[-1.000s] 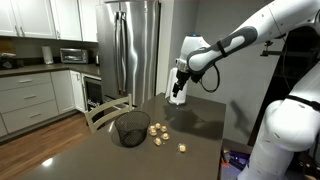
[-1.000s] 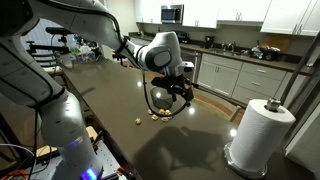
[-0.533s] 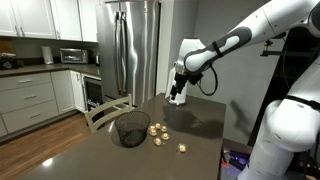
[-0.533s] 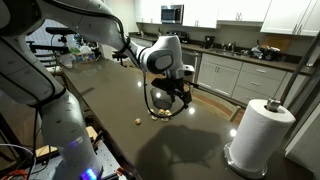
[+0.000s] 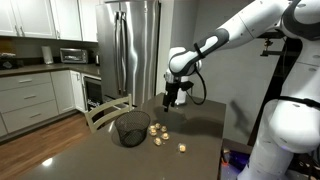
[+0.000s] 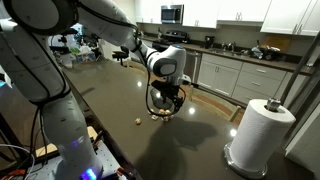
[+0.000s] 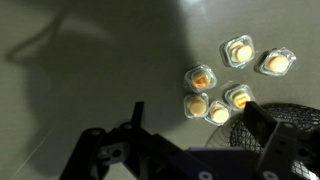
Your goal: Move the black basket to the right side of the countertop
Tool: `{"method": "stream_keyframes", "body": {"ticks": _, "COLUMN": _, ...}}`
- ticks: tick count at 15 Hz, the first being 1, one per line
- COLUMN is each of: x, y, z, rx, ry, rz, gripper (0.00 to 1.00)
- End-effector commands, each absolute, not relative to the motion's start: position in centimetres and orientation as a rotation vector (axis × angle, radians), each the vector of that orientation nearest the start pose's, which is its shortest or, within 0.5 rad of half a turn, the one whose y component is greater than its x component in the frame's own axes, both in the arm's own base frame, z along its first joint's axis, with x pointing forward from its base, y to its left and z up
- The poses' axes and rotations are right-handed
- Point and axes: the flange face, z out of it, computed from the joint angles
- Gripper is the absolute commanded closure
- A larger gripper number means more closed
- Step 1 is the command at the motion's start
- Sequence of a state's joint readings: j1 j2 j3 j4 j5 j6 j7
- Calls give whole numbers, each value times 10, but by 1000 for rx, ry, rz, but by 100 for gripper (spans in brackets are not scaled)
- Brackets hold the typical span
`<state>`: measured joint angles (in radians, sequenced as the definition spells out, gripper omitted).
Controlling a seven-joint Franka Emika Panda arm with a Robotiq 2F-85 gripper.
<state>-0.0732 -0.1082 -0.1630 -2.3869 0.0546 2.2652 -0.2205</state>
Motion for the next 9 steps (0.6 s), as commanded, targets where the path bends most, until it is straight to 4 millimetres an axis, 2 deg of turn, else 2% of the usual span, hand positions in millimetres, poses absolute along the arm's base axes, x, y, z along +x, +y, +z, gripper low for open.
{"method": "stream_keyframes", "body": {"ticks": 1, "x": 476, "y": -107, "z": 348, "rx": -3040, "ry": 47, "rz": 117, "gripper": 0}}
{"method": "stream_keyframes", "body": {"ticks": 5, "x": 479, "y": -102, "z": 347, "rx": -3009, "ry": 72, "rz": 156, "gripper": 0}}
{"method": "stream_keyframes", "body": {"ticks": 9, "x": 491, "y": -102, "z": 366, "rx": -2983, "ry": 103, "rz": 105, "gripper": 0}}
